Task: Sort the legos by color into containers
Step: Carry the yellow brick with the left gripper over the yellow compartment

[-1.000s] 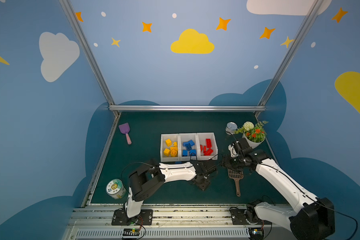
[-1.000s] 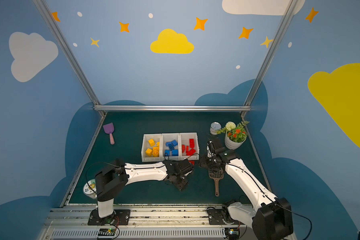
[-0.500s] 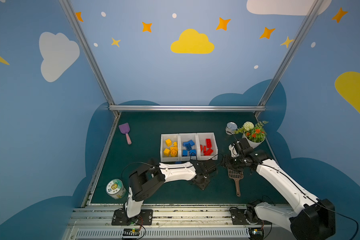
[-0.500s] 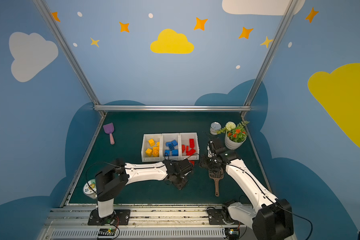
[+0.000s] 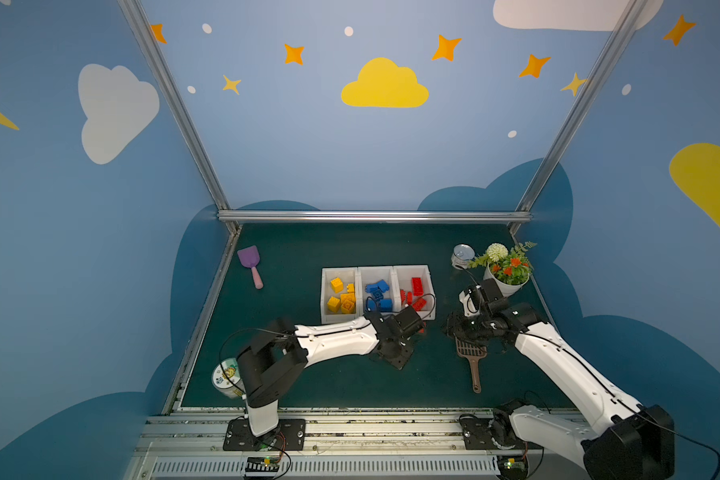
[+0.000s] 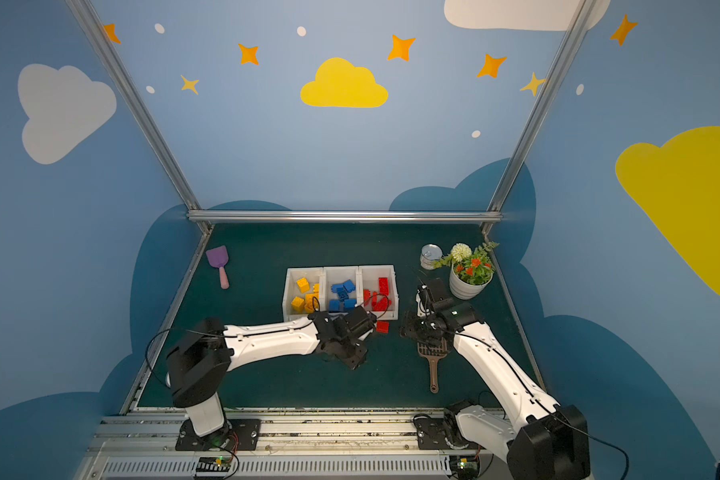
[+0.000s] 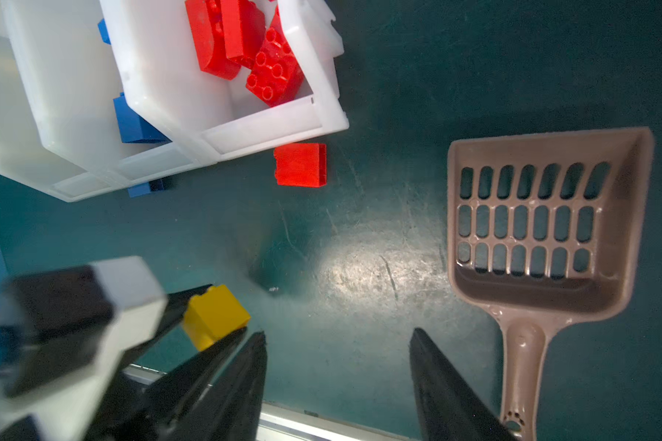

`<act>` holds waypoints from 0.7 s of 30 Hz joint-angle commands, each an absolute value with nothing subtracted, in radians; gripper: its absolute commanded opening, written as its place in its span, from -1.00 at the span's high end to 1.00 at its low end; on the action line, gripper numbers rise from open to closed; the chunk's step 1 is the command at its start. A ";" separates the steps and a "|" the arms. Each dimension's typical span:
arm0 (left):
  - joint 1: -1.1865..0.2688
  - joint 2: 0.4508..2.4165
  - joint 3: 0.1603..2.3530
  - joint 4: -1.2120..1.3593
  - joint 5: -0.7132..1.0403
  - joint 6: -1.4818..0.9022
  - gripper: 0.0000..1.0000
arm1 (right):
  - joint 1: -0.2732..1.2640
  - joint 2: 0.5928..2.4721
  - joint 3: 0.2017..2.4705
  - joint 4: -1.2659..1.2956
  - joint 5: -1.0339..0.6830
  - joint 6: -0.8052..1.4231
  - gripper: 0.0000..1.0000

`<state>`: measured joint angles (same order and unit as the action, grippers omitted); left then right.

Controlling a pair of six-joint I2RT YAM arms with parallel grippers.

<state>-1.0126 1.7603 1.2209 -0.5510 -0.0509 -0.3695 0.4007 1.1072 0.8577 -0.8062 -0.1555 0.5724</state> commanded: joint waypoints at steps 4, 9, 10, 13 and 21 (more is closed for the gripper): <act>-0.849 1.599 1.231 -0.596 -0.134 -0.346 0.23 | 0.394 1.091 0.845 -0.816 -0.150 0.579 -0.20; -0.670 1.551 1.251 -0.604 -0.144 -0.293 0.22 | 0.394 1.104 0.850 -0.805 -0.164 0.581 -0.20; -0.639 1.553 1.255 -0.604 -0.143 -0.285 0.22 | 0.394 1.104 0.851 -0.804 -0.167 0.583 -0.20; -0.547 1.577 1.271 -0.601 -0.136 -0.266 0.21 | 0.395 1.103 0.852 -0.801 -0.170 0.586 -0.19; -0.417 1.686 1.334 -0.597 -0.066 -0.235 0.20 | 0.394 1.077 0.849 -0.817 -0.163 0.590 -0.18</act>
